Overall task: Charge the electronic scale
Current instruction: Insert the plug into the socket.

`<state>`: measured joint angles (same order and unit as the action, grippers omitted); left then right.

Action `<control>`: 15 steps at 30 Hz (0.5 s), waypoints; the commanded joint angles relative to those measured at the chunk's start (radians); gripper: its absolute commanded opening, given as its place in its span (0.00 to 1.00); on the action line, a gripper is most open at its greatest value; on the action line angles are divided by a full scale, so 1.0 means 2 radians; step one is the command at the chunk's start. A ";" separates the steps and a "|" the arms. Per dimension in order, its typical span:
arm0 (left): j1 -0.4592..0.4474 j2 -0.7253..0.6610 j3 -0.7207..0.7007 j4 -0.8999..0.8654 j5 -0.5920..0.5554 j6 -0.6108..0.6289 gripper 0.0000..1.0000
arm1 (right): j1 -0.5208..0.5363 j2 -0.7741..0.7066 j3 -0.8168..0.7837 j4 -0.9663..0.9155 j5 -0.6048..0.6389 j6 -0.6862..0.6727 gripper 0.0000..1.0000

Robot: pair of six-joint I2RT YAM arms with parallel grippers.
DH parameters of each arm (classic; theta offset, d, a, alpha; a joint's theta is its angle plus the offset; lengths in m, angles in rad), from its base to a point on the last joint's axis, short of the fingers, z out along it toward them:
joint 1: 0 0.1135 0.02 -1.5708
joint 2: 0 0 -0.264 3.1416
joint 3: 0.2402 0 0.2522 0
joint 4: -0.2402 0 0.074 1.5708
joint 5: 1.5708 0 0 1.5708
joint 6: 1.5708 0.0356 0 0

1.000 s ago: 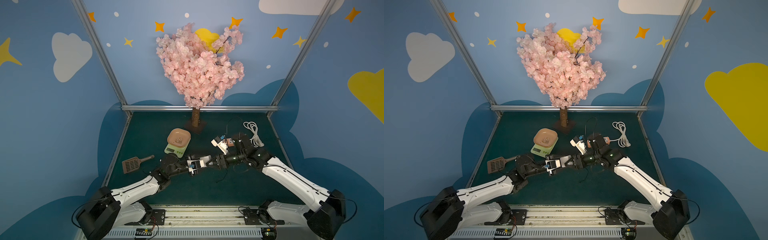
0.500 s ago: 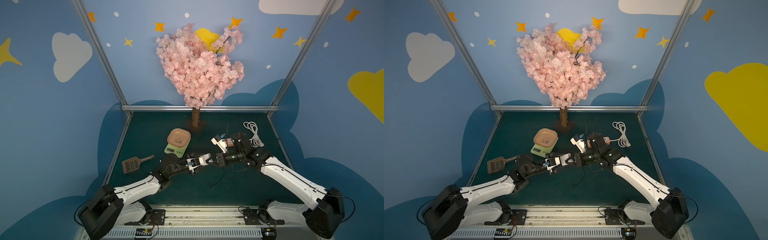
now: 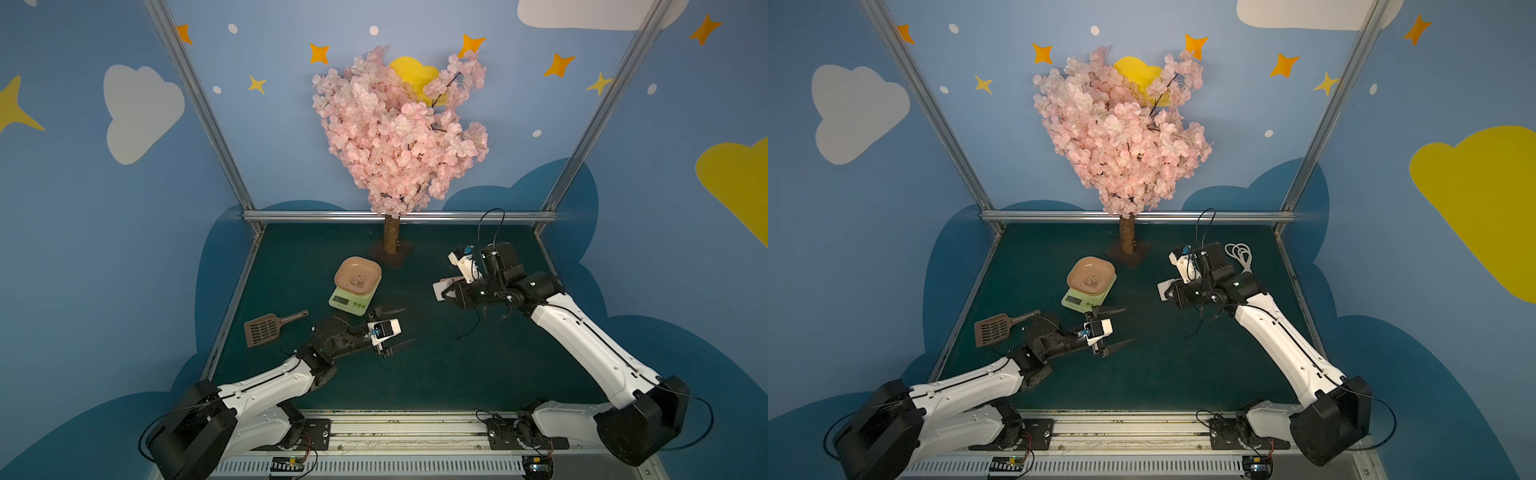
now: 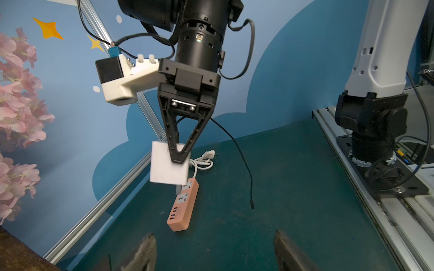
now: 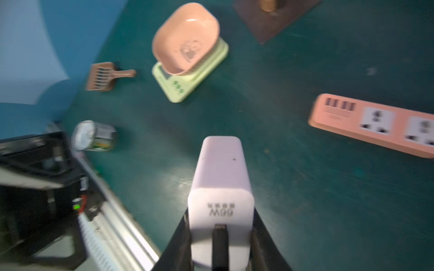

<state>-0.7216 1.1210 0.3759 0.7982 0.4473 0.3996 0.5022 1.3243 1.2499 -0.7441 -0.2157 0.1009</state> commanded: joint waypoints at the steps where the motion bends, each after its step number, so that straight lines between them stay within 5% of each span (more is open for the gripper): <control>1: 0.002 0.003 0.001 -0.007 0.019 -0.009 0.78 | -0.009 0.050 0.035 -0.065 0.136 -0.040 0.03; 5: 0.002 0.000 0.000 -0.004 0.028 -0.016 0.78 | -0.032 0.118 0.079 -0.087 0.171 -0.062 0.03; 15: 0.001 -0.006 -0.008 -0.006 0.039 -0.026 0.78 | -0.091 0.267 0.222 -0.173 0.129 -0.095 0.03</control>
<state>-0.7204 1.1236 0.3752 0.7948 0.5053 0.3668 0.3283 1.8114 1.6138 -0.9905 0.0677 -0.0444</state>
